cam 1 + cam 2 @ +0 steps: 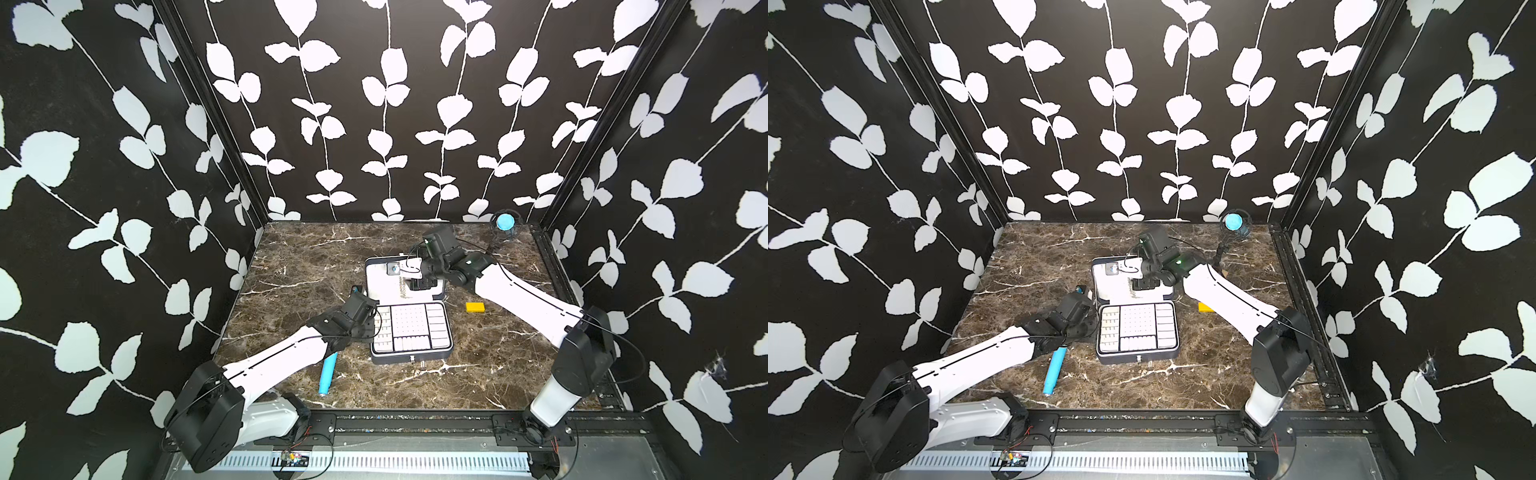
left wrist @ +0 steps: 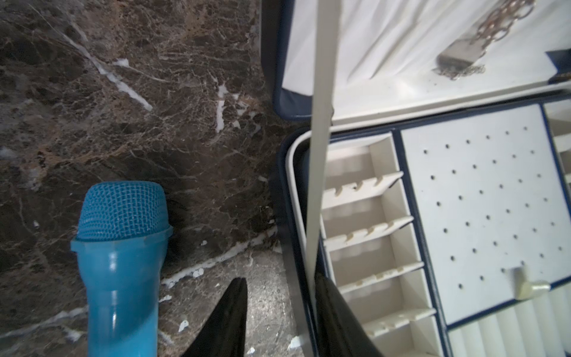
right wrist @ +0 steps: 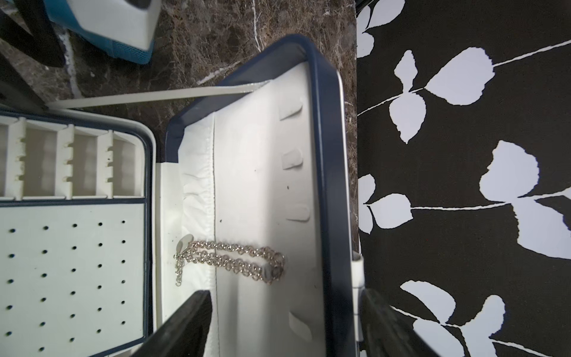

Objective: Put jewelry chain into jewelry box
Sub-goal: Close the fastener on the jewelry box.

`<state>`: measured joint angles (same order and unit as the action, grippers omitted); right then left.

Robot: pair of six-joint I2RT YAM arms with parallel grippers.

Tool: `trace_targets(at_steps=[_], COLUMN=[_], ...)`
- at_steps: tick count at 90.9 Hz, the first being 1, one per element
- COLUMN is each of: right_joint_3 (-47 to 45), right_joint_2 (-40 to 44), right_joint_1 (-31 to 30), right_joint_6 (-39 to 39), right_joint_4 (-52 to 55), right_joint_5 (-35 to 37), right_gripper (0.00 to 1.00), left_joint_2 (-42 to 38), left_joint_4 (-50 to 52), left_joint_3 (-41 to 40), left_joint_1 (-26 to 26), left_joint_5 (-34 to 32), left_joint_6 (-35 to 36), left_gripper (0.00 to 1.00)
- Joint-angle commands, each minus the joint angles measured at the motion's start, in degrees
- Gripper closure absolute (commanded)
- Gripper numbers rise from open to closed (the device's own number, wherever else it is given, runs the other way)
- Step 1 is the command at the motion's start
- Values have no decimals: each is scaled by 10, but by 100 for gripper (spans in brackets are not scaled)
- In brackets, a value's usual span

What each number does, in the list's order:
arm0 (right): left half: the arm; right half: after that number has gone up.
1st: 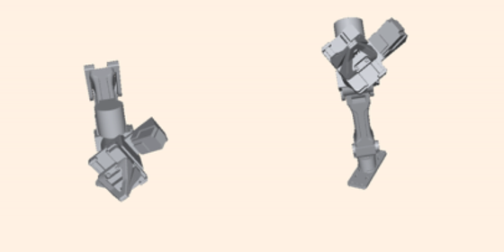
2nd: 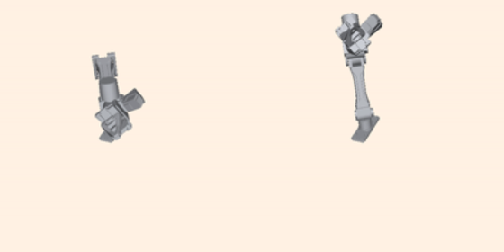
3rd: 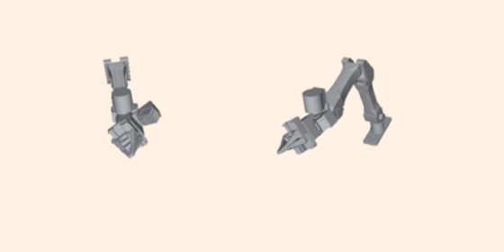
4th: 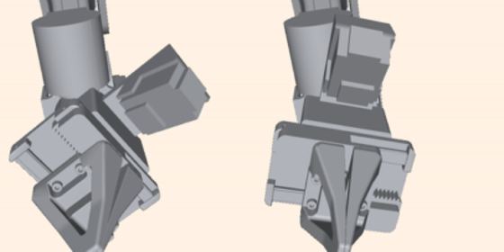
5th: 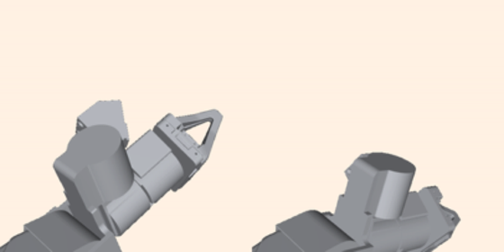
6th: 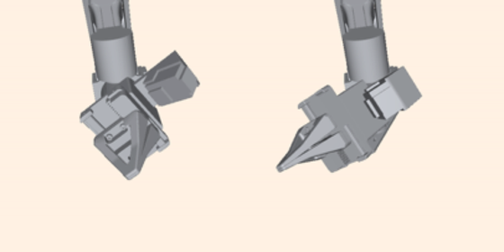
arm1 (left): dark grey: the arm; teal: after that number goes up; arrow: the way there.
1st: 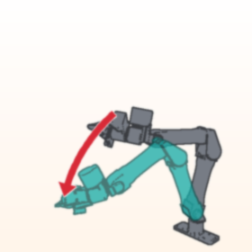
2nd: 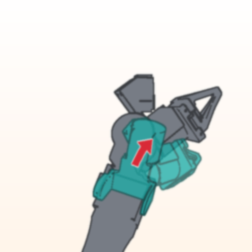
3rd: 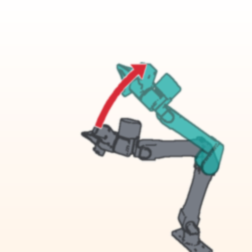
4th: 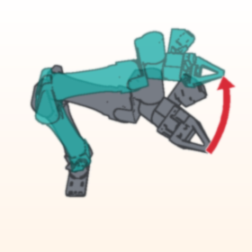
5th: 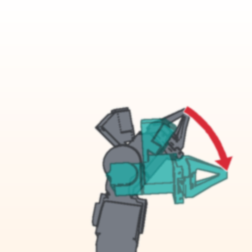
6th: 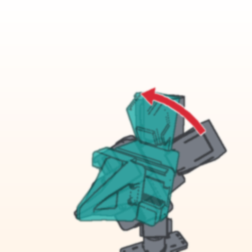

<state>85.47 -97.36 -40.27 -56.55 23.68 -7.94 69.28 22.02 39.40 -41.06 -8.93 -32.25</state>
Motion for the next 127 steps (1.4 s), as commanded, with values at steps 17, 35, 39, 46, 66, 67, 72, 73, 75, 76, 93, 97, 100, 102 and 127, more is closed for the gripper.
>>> trace_targets(at_steps=[17,35,39,46,66,67,72,73,75,76,93,97,100,102,127], right_joint_3=[18,14,13,12,10,10,9,9,9,9,8,7,7,7,7], right_joint_2=[-9,-16,-17,-20,-28,-28,-29,-29,-29,-28,-28,-27,-27,-26,-26], right_joint_1=[4,4,4,4,4,4,4,4,4,4,4,4,4,5,5], right_joint_6=[18,22,22,22,25,25,27,27,27,28,28,28,28,28,30], right_joint_4=[-47,-63,-64,-68,-84,-84,-88,-88,-90,-90,-93,-93,-93,-93,-94], right_joint_5=[0,3,4,8,20,20,21,21,22,22,25,25,25,25,30], right_gripper=[25,25,25,25,29,29,32,32,34,34,43,44,44,45,52], left_joint_2=[-19,-19,-20,-20,-19,-19,-19,-20,-21,-21,-23,-23,-23,-23,-25], left_joint_4=[22,21,21,21,22,23,23,24,24,24,27,26,27,27,29], left_joint_3=[-9,-10,-11,-12,-12,-12,-13,-13,-13,-13,-14,-14,-14,-14,-16], left_joint_1=[5,5,5,5,5,5,5,5,5,5,5,5,5,5,5], left_joint_5=[-19,-17,-17,-17,-19,-19,-20,-20,-21,-21,-23,-23,-23,-23,-23], left_joint_6=[8,6,6,5,7,7,7,7,7,7,6,6,5,6,7], left_gripper=[61,61,61,61,61,61,61,61,61,61,61,61,61,61,61])
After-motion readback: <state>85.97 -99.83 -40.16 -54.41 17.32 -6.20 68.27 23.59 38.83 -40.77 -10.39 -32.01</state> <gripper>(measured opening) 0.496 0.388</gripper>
